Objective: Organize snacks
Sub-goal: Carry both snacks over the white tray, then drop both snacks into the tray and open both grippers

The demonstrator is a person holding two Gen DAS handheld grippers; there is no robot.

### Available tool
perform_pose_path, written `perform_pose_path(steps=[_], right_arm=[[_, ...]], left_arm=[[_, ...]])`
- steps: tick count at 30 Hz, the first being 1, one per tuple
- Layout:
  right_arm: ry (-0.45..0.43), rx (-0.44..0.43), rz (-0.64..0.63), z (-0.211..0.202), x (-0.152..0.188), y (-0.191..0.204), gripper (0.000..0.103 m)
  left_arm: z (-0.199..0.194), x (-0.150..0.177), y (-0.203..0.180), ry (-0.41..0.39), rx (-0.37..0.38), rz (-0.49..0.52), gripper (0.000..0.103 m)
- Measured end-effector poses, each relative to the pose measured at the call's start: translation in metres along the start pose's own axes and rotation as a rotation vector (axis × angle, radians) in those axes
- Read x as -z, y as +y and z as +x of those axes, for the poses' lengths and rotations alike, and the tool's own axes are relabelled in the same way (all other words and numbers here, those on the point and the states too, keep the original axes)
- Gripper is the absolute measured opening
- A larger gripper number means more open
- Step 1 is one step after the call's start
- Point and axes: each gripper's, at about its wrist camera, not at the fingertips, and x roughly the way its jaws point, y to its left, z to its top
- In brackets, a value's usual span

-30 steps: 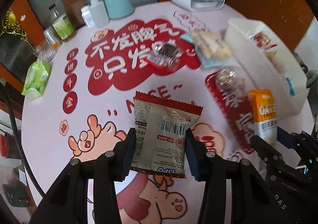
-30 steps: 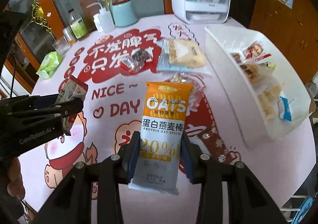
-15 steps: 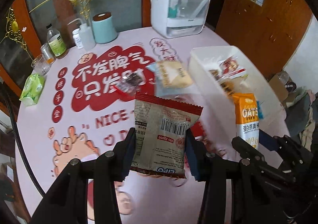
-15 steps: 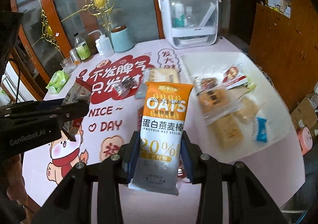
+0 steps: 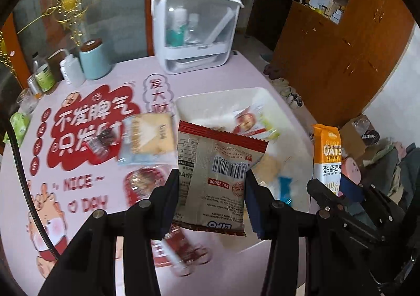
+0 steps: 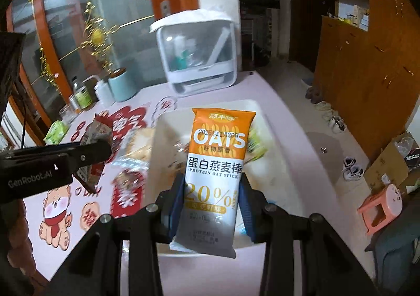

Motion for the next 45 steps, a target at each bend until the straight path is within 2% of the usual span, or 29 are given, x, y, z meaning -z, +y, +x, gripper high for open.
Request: perform_pose_path(steps=[6,13,22,31,33,35,36,38,41,45], right_arm=[[0.015,-0.009,0.023,0.017,-0.012,-0.035,0.04],[0.075,-0.013,-0.006,0.043,-0.01,-0.047,0.04],[0.14,-0.009,-0.027,0.071,-0.01,-0.054,0.041],[0.204,-0.051,0.015,0.088,-0.01,-0.061,0.044],[0.22,-0.043,0.005,0.091,-0.009,-0.059,0.044],[0.237,-0.041,-0.013,0.094,-0.008,-0.056,0.048],[0.245,-0.042,-0.025,0.096,-0.008,-0.053,0.052],[0.235,-0.043,-0.04,0.094,-0.006,-0.049,0.065],[0.221,-0.037,-0.055,0.089,-0.004,-0.045,0.07],[0.223,-0.039,-0.05,0.086,-0.004,-0.044,0.07]], left_arm=[[0.029,-0.025,-0.041,0.014,-0.003,-0.024,0.045],[0.069,-0.042,-0.058,0.059,-0.023,-0.071,0.045],[0.102,-0.028,-0.061,0.137,-0.057,-0.087,0.045],[0.112,-0.021,-0.051,0.157,-0.114,-0.099,0.048],[0.112,-0.02,-0.05,0.158,-0.115,-0.095,0.057],[0.109,-0.018,-0.05,0.147,-0.103,-0.097,0.088],[0.107,-0.018,-0.05,0.138,-0.104,-0.098,0.092],[0.102,-0.017,-0.05,0.126,-0.115,-0.097,0.102],[0.1,-0.017,-0.049,0.127,-0.132,-0.085,0.102],[0.093,-0.016,-0.048,0.125,-0.119,-0.092,0.102]])
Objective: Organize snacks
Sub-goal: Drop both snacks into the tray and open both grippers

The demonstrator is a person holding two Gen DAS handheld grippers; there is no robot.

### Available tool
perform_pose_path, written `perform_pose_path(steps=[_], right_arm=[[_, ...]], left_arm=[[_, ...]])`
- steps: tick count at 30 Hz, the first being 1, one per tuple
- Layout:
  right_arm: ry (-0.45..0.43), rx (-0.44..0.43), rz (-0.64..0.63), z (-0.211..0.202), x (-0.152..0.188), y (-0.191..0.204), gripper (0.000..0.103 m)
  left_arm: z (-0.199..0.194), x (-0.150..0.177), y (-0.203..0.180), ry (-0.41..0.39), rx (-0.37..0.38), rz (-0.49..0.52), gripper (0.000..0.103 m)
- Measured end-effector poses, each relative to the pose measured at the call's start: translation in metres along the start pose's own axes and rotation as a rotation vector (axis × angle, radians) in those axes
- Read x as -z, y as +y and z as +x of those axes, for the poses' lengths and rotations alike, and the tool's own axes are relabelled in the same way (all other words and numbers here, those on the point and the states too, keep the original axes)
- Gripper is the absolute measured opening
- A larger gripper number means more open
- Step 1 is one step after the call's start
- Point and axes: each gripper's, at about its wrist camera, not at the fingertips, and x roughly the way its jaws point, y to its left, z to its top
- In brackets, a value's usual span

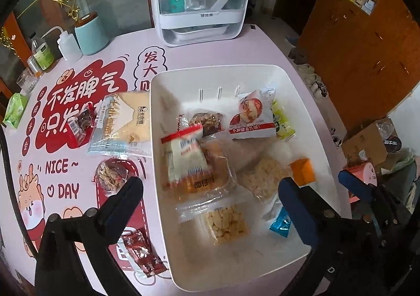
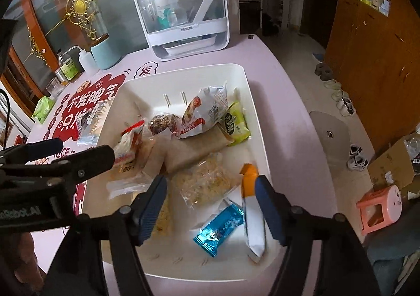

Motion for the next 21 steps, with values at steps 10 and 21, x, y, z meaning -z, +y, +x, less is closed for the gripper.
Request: perform_pose_path(steps=[10,21], right_arm=[[-0.017,0.007,-0.001,-0.018,0.012,0.008,0.07],[-0.037,0.01,-0.004,-0.038,0.027,0.021,0.07]], left_arm=[[-0.027,0.012,0.004,-0.04,0.0,0.013,0.102],[-0.058,0.034,0.021,-0.075,-0.027,0.025,0.102]])
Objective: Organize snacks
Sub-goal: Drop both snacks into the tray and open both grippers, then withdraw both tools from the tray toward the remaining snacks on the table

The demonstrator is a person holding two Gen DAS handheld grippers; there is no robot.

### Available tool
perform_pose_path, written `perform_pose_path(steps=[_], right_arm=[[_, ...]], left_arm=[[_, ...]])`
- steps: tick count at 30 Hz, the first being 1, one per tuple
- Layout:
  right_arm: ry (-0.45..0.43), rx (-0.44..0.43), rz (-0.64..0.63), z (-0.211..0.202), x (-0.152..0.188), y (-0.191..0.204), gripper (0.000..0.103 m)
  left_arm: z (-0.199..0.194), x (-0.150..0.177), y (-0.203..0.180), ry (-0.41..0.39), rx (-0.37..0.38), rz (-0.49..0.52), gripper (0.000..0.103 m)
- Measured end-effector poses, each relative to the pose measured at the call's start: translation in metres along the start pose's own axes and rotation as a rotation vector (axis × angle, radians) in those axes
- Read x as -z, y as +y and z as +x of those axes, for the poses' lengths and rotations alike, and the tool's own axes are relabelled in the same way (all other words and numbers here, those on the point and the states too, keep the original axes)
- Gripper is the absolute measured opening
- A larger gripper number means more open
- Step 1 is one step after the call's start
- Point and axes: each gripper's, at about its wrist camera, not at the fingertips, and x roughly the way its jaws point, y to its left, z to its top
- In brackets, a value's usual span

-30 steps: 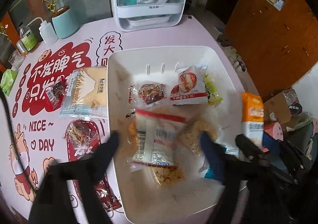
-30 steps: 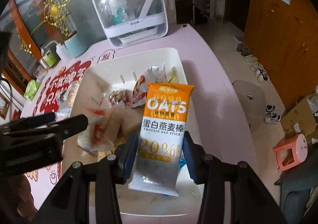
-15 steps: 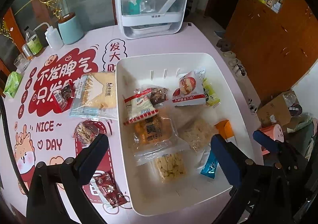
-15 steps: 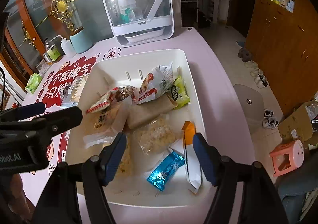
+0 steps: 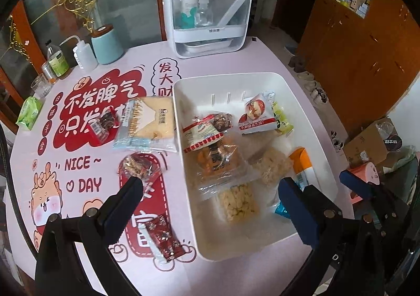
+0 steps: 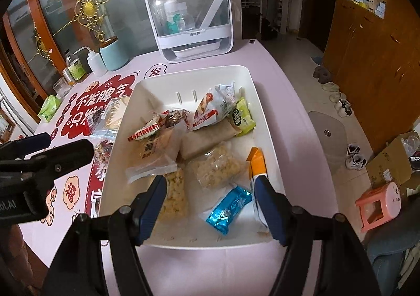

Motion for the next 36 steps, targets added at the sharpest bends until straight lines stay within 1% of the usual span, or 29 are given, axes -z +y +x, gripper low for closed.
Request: perform_pose_path(steps=[5,11,18,23,29,36], right_arm=[[-0.011,0.003,-0.004,-0.009,0.005,0.01,0.07],[-0.023,0.006,-0.004,-0.017,0.01,0.025,0.07],[-0.035,0.025,0.001,-0.025,0.013,0.06,0.07],[-0.042,0.022,-0.001,-0.032,0.012,0.095,0.07],[-0.055,0.028,-0.021,-0.039,0.014,0.137,0.07],[-0.034,0.034,-0.023,-0.03,0.025,0.185,0.07]], left_arm=[[-0.014,0.009,0.013,-0.017,-0.012,-0.002,0.102],[-0.024,0.017,0.038,-0.028,-0.019,-0.023,0.102],[-0.033,0.026,0.07,-0.034,-0.016,-0.018,0.102],[-0.044,0.031,0.107,-0.05,-0.027,-0.014,0.102],[-0.053,0.032,0.164,-0.059,-0.035,-0.044,0.102],[-0.052,0.032,0.235,-0.059,-0.044,-0.09,0.102]])
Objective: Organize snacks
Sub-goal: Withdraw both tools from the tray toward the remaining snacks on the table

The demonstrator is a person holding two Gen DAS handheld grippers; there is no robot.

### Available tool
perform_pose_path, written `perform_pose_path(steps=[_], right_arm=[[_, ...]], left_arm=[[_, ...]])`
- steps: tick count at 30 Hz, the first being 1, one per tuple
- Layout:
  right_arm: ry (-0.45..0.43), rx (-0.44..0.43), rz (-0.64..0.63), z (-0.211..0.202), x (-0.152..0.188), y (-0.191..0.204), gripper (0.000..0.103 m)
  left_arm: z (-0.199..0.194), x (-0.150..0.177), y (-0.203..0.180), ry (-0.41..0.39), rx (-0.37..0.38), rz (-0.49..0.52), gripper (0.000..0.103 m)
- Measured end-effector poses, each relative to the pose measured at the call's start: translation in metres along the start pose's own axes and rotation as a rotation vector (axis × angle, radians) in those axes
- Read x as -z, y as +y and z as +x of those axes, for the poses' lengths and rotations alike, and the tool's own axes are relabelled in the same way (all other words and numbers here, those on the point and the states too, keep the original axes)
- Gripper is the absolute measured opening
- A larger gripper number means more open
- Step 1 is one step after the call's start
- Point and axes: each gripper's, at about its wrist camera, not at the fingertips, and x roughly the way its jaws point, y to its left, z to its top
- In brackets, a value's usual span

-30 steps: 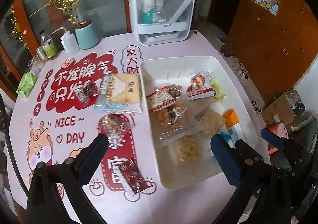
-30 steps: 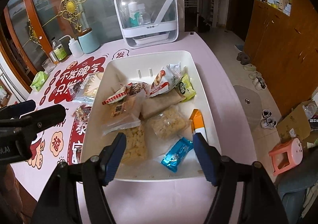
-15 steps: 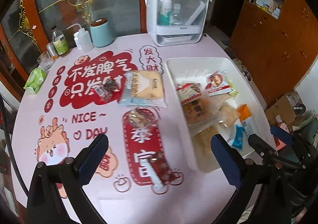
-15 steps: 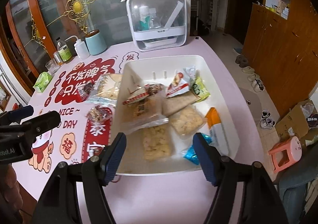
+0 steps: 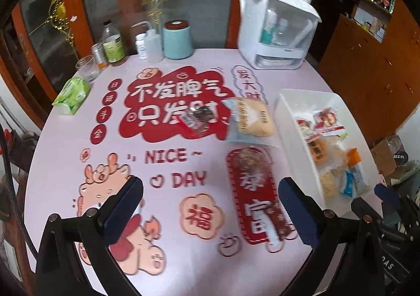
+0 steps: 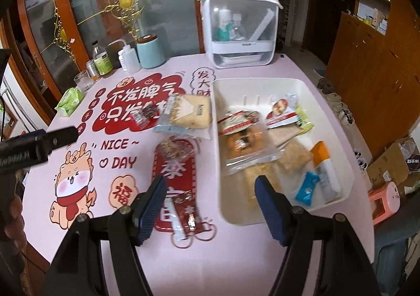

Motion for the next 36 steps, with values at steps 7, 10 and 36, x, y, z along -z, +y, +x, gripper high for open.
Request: perform_pose_path(steps=[7,10,36], right_arm=[[0.051,-0.003,0.009,0.021,0.012,0.039,0.07],[0.095,0.0,0.009,0.037,0.02,0.051,0.07],[0.15,-0.036,-0.089,0.146,0.088,0.04,0.07]], left_arm=[[0.014,-0.004,0.062,0.016,-0.003,-0.025,0.102],[0.024,-0.004,0.079,0.03,-0.007,-0.028,0.102],[0.141,0.018,0.016,0.255,0.095,0.101,0.102]])
